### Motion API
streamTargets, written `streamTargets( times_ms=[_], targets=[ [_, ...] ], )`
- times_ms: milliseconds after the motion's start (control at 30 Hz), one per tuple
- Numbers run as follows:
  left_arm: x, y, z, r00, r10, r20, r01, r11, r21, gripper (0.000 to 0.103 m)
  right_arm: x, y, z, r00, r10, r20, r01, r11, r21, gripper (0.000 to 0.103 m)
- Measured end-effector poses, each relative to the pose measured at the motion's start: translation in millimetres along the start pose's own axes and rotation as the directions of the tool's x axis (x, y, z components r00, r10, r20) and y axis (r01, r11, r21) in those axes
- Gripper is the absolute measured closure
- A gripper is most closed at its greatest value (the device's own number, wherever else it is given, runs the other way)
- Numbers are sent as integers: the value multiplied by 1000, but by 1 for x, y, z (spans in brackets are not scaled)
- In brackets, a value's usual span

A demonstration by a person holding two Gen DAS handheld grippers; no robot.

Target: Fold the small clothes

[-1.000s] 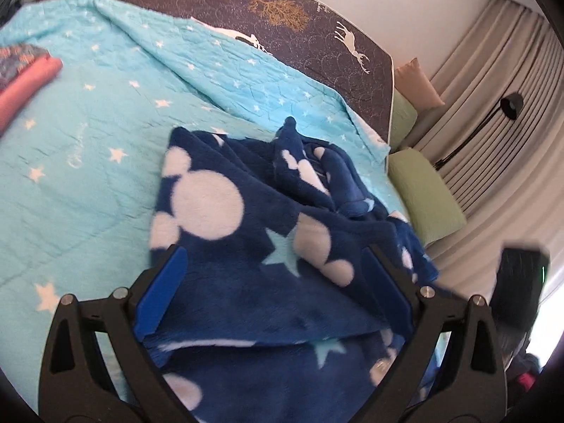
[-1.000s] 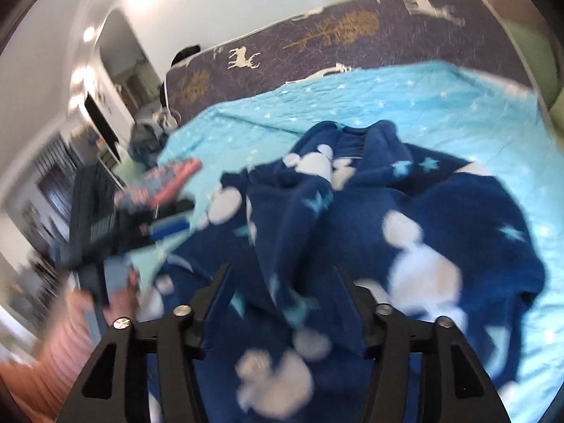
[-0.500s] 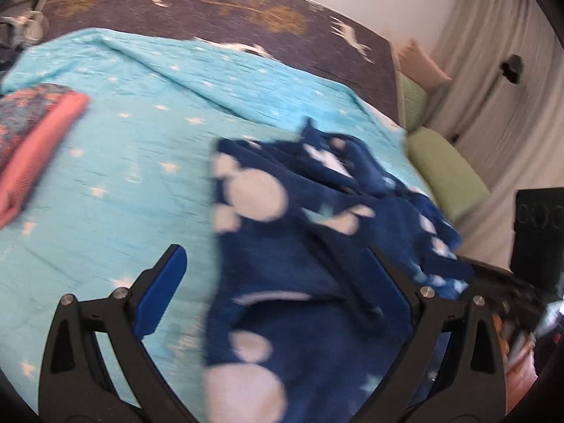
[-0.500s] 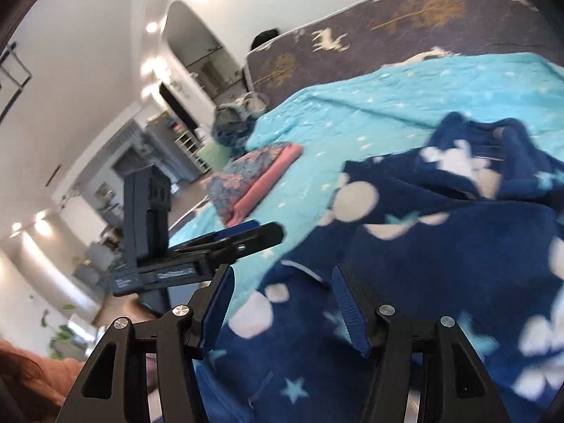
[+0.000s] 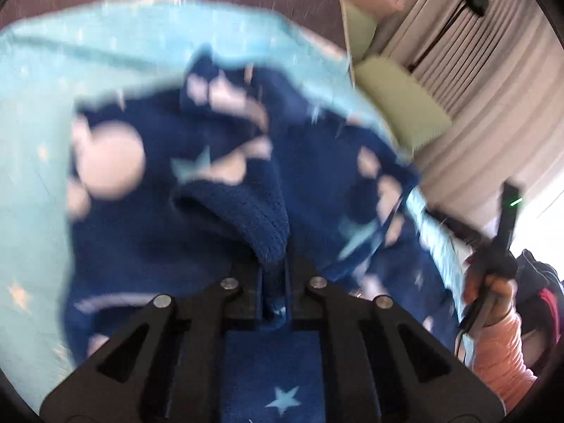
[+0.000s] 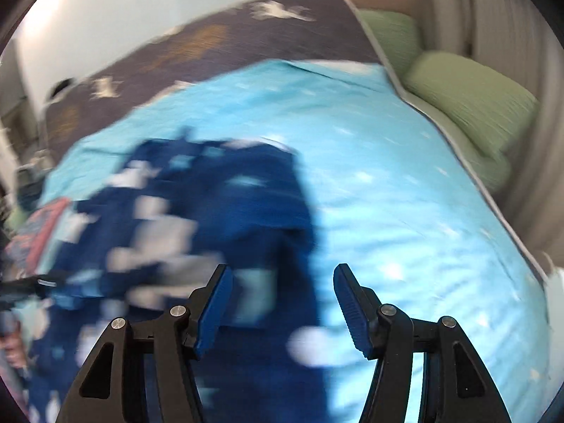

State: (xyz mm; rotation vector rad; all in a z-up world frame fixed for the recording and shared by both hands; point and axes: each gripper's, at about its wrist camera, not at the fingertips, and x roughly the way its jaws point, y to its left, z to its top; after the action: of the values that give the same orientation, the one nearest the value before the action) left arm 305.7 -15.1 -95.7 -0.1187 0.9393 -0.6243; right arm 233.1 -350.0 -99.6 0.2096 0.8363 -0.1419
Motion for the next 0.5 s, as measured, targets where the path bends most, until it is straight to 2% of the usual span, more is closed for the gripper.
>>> streamTargets(
  times_ms=[67,133,200,233,300,433,500],
  targets=[
    [-34,-11,23,994,24,104,-28,999,42,92,14,-14,1,999,-26,-38,27,999,25,42],
    [-60,-16,40,982,50,183,-66,994,81,92,20,-17,3,999,-8,-47,10,999,33,42],
    [-79,-15,53,963,114,245,-144,983,110,92,26,-11,8,999,19,-41,-18,1000,24,42],
    [-83,-11,55,960,129,249,-162,980,116,92,28,-6,11,999,24,-32,-24,1000,12,42],
    [-79,1,56,957,175,231,-203,974,105,91,29,3,11,999,28,-24,-28,1000,-6,41],
    [-35,51,36,965,253,72,-255,966,27,87,29,21,9,999,40,-25,-41,999,-35,41],
    [-13,75,22,951,310,10,-310,951,-1,85,26,25,6,999,43,-25,-44,998,-46,41]
  ],
)
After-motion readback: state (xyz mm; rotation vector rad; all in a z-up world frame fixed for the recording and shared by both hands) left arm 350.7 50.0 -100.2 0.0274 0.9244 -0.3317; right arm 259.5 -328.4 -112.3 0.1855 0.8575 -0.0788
